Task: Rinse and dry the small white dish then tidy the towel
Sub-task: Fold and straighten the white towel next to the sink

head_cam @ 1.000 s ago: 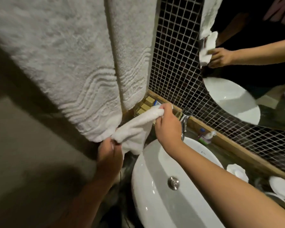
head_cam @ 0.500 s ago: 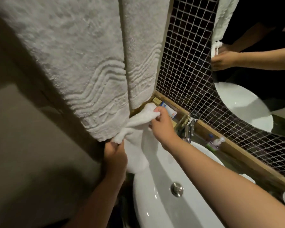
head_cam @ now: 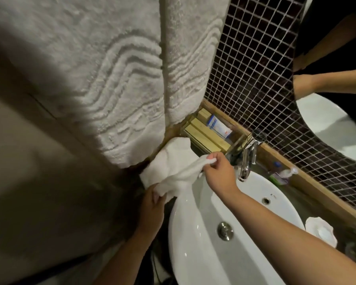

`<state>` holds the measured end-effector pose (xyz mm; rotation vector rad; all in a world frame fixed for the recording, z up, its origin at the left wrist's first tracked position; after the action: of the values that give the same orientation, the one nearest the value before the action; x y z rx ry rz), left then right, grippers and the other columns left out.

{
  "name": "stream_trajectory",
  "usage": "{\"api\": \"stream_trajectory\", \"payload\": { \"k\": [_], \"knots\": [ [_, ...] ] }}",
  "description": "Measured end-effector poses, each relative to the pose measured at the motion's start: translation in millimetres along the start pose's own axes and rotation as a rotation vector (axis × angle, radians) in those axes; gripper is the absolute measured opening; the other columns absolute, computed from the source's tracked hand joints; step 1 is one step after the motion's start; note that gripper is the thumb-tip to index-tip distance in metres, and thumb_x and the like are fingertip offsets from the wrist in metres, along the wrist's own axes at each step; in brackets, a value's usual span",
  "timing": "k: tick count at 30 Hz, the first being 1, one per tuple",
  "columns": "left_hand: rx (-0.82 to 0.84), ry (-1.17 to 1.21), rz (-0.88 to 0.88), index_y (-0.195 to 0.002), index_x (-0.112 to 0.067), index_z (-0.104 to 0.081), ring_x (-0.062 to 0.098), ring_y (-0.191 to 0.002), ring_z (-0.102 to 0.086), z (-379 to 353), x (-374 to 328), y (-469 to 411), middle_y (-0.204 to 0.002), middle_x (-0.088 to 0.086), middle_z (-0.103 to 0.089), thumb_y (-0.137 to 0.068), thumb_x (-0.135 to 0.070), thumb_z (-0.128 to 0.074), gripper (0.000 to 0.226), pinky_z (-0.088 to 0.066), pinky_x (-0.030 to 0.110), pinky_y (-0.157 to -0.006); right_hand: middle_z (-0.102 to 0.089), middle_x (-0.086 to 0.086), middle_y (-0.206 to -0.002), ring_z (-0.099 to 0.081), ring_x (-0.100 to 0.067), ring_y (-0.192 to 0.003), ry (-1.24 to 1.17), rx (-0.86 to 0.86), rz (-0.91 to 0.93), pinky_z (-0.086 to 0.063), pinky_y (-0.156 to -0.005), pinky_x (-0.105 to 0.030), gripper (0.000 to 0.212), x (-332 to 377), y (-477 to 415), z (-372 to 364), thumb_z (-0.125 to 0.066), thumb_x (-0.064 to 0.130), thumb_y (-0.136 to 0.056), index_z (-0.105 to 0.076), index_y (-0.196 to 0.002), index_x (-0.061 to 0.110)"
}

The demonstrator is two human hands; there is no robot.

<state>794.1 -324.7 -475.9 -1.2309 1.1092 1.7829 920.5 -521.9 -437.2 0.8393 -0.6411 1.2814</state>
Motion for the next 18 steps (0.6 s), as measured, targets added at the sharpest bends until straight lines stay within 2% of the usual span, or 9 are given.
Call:
{"api": "stream_trajectory", "payload": {
  "k": [3,5,6,8,9,10,12,15,18],
  "knots": [
    [0.028,-0.012,-0.024,-0.107,-0.033,-0.063,-0.001,-0.107,-0.063,-5.3,-0.9,-2.7,-0.107,-0.024,-0.07,-0.097,-0.018,-0.062,0.018,-0.049,0.016,-0.087,-0.064,0.008,-0.075,-0.059,-0.005,-0.066,0.009,-0.057,0.081,-0.044,-0.055,-0.029,0.014,14.0,-7.0,0.9,-0.057,0.019,-0.088,-0.053,-0.089,0.032],
    [-0.007,0.034,0.07,-0.107,-0.032,-0.062,0.002,-0.105,-0.064,-3.1,1.6,-12.8,-0.107,-0.019,-0.07,-0.097,-0.027,-0.062,0.012,-0.051,0.027,-0.093,-0.063,0.01,-0.078,-0.06,-0.01,-0.071,0.036,-0.046,0.106,-0.044,-0.058,-0.03,0.017,23.0,-18.7,-10.4,-0.056,0.019,-0.086,-0.054,-0.093,0.034],
    [-0.038,0.053,0.13,-0.115,-0.027,-0.061,0.008,-0.107,-0.064,-0.2,4.1,-19.3,-0.113,-0.013,-0.069,-0.096,-0.031,-0.062,0.019,-0.052,0.035,-0.096,-0.065,0.009,-0.082,-0.062,-0.014,-0.075,0.063,-0.031,0.114,-0.046,-0.061,-0.031,0.02,26.7,-26.2,-19.4,-0.055,0.02,-0.086,-0.056,-0.098,0.035],
    [-0.099,0.049,0.214,-0.133,-0.018,-0.052,0.017,-0.113,-0.061,6.0,7.4,-35.5,-0.128,0.002,-0.062,-0.096,-0.032,-0.063,0.042,-0.05,0.041,-0.099,-0.069,0.001,-0.1,-0.065,-0.024,-0.092,0.125,0.024,0.136,-0.049,-0.072,-0.033,0.035,31.9,-43.6,-43.2,-0.056,0.021,-0.087,-0.056,-0.12,0.032],
    [-0.135,0.004,0.235,-0.14,-0.016,-0.045,0.022,-0.118,-0.058,9.3,9.6,-44.0,-0.135,0.007,-0.057,-0.095,-0.029,-0.063,0.05,-0.049,0.044,-0.101,-0.067,-0.004,-0.116,-0.063,-0.027,-0.104,0.148,0.081,0.14,-0.049,-0.081,-0.034,0.05,31.7,-51.6,-57.3,-0.057,0.022,-0.087,-0.049,-0.135,0.03],
    [-0.161,-0.061,0.262,-0.146,-0.015,-0.038,0.027,-0.123,-0.054,12.3,12.8,-51.2,-0.142,0.011,-0.051,-0.095,-0.026,-0.064,0.058,-0.046,0.048,-0.103,-0.061,-0.007,-0.132,-0.059,-0.029,-0.116,0.166,0.161,0.122,-0.048,-0.092,-0.037,0.066,29.3,-57.9,-71.8,-0.058,0.021,-0.086,-0.038,-0.148,0.029],
    [-0.155,-0.173,0.323,-0.152,-0.015,-0.026,0.032,-0.131,-0.047,12.5,21.6,-60.2,-0.15,0.012,-0.041,-0.093,-0.024,-0.067,0.073,-0.042,0.052,-0.107,-0.047,-0.009,-0.15,-0.047,-0.031,-0.131,0.29,0.32,0.047,-0.042,-0.107,-0.044,0.082,17.2,-65.2,-94.5,-0.059,0.018,-0.082,-0.024,-0.155,0.032],
    [-0.141,-0.202,0.388,-0.153,-0.018,-0.024,0.033,-0.132,-0.045,7.9,36.9,-59.9,-0.152,0.011,-0.039,-0.089,-0.034,-0.071,0.08,-0.042,0.052,-0.107,-0.051,-0.008,-0.141,-0.049,-0.032,-0.124,0.548,0.407,0.054,-0.045,-0.102,-0.048,0.064,-4.4,-59.8,-110.5,-0.061,0.021,-0.083,-0.045,-0.144,0.032],
    [-0.197,0.017,0.537,-0.15,-0.027,-0.029,0.031,-0.12,-0.053,7.4,51.4,-58.9,-0.145,0.009,-0.047,-0.085,-0.048,-0.071,0.08,-0.048,0.051,-0.097,-0.053,-0.01,-0.128,-0.051,-0.035,-0.113,0.736,0.392,0.161,-0.046,-0.098,-0.05,0.05,-13.7,-51.6,-116.9,-0.056,0.034,-0.089,-0.05,-0.139,0.034]
  ]
}}
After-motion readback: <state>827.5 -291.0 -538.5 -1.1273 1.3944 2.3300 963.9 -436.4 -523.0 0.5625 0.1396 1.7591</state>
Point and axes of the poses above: each hand's wrist, its own y-axis away from the middle knuckle, its own z-axis out of the back of the hand, x = y × z, the point moved 5 cm from there along -y, towards the middle knuckle
